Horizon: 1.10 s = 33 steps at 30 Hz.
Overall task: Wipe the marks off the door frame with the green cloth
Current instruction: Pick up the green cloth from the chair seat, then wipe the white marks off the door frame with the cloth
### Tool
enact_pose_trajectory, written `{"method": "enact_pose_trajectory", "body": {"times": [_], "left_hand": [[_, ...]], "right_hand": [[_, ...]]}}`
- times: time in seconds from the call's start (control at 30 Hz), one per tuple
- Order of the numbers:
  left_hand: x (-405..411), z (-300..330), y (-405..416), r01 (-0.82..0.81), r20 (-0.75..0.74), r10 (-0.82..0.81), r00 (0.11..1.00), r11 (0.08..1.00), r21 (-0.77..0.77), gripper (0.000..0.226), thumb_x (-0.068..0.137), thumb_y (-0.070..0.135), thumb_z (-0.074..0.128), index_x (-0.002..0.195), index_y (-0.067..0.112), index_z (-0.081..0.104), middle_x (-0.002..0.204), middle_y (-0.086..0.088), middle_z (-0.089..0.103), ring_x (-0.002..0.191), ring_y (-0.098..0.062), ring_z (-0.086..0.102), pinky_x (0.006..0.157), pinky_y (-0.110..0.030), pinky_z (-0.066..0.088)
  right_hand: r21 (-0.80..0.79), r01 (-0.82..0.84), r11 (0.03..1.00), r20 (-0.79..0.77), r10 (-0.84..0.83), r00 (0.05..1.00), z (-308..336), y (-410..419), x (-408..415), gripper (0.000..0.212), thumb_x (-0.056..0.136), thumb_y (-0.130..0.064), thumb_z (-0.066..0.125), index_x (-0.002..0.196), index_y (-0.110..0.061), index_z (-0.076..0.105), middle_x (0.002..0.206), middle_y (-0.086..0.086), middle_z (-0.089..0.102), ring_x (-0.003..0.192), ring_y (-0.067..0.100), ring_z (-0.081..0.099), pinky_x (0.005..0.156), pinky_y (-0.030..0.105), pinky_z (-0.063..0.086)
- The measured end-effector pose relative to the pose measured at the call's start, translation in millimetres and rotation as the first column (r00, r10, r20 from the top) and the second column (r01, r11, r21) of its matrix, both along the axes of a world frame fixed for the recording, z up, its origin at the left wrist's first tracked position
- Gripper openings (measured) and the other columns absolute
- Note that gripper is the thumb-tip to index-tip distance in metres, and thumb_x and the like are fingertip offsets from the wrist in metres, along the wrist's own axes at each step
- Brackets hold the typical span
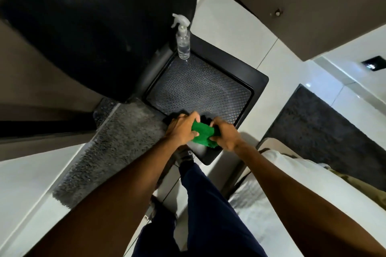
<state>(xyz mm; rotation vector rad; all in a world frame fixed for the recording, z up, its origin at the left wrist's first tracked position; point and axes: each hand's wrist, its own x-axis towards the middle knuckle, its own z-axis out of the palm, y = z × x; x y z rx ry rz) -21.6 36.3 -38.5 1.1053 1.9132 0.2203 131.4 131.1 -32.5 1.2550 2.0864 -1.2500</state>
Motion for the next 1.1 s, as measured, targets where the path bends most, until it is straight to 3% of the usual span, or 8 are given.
{"method": "enact_pose_trajectory", "body": {"times": [0.1,0.17,0.3,0.53,0.67,0.83,0.97,1.1], "left_hand": [[-9,22,-23,-0.212,0.160,0.211,0.964,0.977,-0.012,0.046,0.076,0.017,0.077,0.112,0.027,0.049,0.117,-0.008,0.064,0.108,-0.025,0.060,0.091,-0.035,0.049],[-18,43,-42,-0.374,0.288,0.352,0.890,0.927,0.022,0.053,0.079,0.009,0.074,0.124,0.021,0.050,0.115,-0.011,0.065,0.103,-0.021,0.061,0.087,-0.031,0.048],[-45,90,-88,-0.693,0.449,0.581,0.679,0.709,0.131,0.053,0.086,0.010,0.068,0.133,0.018,0.044,0.096,-0.021,0.062,0.091,-0.029,0.063,0.083,-0.038,0.053],[-94,166,-201,-0.849,0.309,0.823,0.476,0.340,0.404,0.028,0.087,0.021,0.067,0.105,0.031,0.049,0.085,-0.008,0.065,0.076,-0.022,0.063,0.080,-0.040,0.054],[-120,224,-284,-0.780,0.282,0.824,0.491,0.272,0.563,0.023,0.086,0.021,0.069,0.094,0.037,0.054,0.087,0.005,0.067,0.083,-0.016,0.067,0.081,-0.038,0.057],[-146,289,-345,-0.498,0.071,0.755,0.652,0.356,0.790,0.036,0.087,0.020,0.064,0.122,0.029,0.059,0.118,0.001,0.060,0.106,-0.008,0.059,0.096,-0.027,0.049],[-176,353,-368,-0.199,-0.213,0.838,0.502,0.352,0.914,0.040,0.094,0.022,0.055,0.133,0.026,0.053,0.123,-0.003,0.057,0.114,-0.011,0.055,0.099,-0.023,0.047],[-213,433,-379,0.060,-0.369,0.905,0.211,0.365,0.929,0.040,0.095,0.030,0.050,0.135,0.027,0.051,0.120,-0.004,0.064,0.109,-0.017,0.059,0.094,-0.031,0.052]], "right_hand": [[-0.022,0.023,0.999,-0.111,-0.025,0.994,24,-5,-9,0.034,0.074,0.001,0.073,0.104,-0.009,0.059,0.093,0.004,0.062,0.089,0.021,0.060,0.083,0.029,0.049],[-0.154,0.181,0.971,-0.208,-0.211,0.955,44,-10,-21,0.039,0.074,0.008,0.074,0.107,-0.004,0.058,0.097,0.005,0.060,0.089,0.018,0.058,0.073,0.015,0.050],[-0.407,0.381,0.830,-0.324,-0.521,0.790,82,-42,-60,0.039,0.079,0.007,0.070,0.111,-0.005,0.052,0.091,0.006,0.064,0.072,0.007,0.066,0.059,0.012,0.053],[-0.268,0.119,0.956,-0.572,-0.257,0.779,134,-162,-156,0.040,0.085,-0.006,0.068,0.114,-0.018,0.043,0.092,-0.006,0.058,0.075,-0.003,0.059,0.067,0.010,0.050],[-0.139,0.009,0.990,-0.671,-0.101,0.735,190,-228,-201,0.048,0.081,-0.008,0.073,0.114,-0.027,0.043,0.085,-0.002,0.061,0.078,0.014,0.062,0.073,0.025,0.054],[0.027,-0.048,0.998,-0.816,0.050,0.576,273,-273,-245,0.043,0.081,-0.023,0.073,0.110,-0.038,0.045,0.095,-0.005,0.064,0.088,0.019,0.067,0.084,0.045,0.055],[0.156,-0.067,0.985,-0.915,0.170,0.365,360,-295,-287,0.038,0.073,-0.047,0.069,0.105,-0.047,0.048,0.108,0.001,0.060,0.095,0.020,0.065,0.086,0.049,0.055],[0.273,-0.056,0.960,-0.948,0.278,0.154,459,-312,-329,0.034,0.082,-0.028,0.073,0.108,-0.035,0.051,0.107,-0.003,0.052,0.093,0.012,0.061,0.083,0.045,0.055]]}}
